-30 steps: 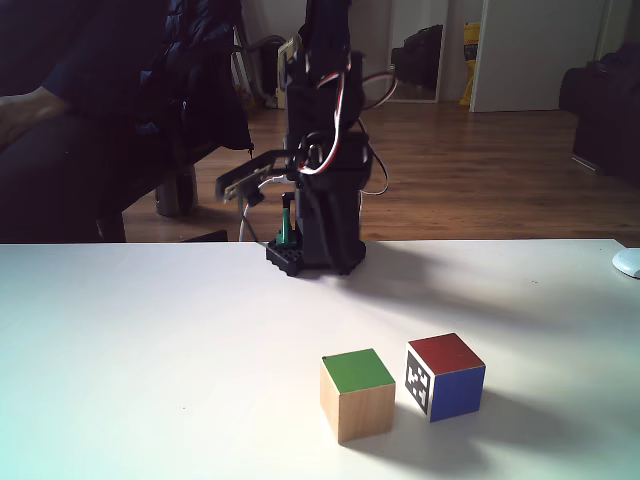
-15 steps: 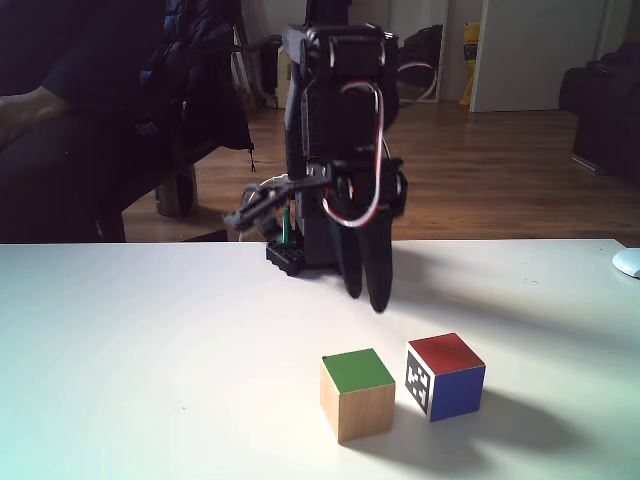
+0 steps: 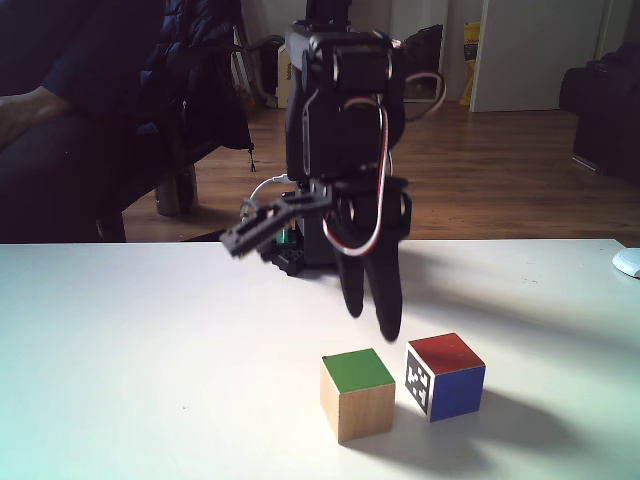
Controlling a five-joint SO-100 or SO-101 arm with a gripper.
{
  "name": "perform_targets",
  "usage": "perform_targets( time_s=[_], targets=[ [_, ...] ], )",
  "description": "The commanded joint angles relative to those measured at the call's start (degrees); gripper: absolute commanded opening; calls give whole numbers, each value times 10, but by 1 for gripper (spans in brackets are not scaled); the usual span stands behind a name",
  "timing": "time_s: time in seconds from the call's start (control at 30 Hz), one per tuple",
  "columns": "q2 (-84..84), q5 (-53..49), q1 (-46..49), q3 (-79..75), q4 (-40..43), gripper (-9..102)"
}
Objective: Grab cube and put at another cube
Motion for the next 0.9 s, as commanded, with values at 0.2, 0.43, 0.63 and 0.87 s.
perform_targets(
  time_s=[0.2, 0.43, 0.63, 0.87],
  targets=[
    [-99, 5, 10, -89, 11, 41],
    [-149, 5, 7, -115, 19, 42],
    [-193, 8, 3, -132, 16, 42],
    [-234, 9, 6, -159, 16, 41]
  ],
)
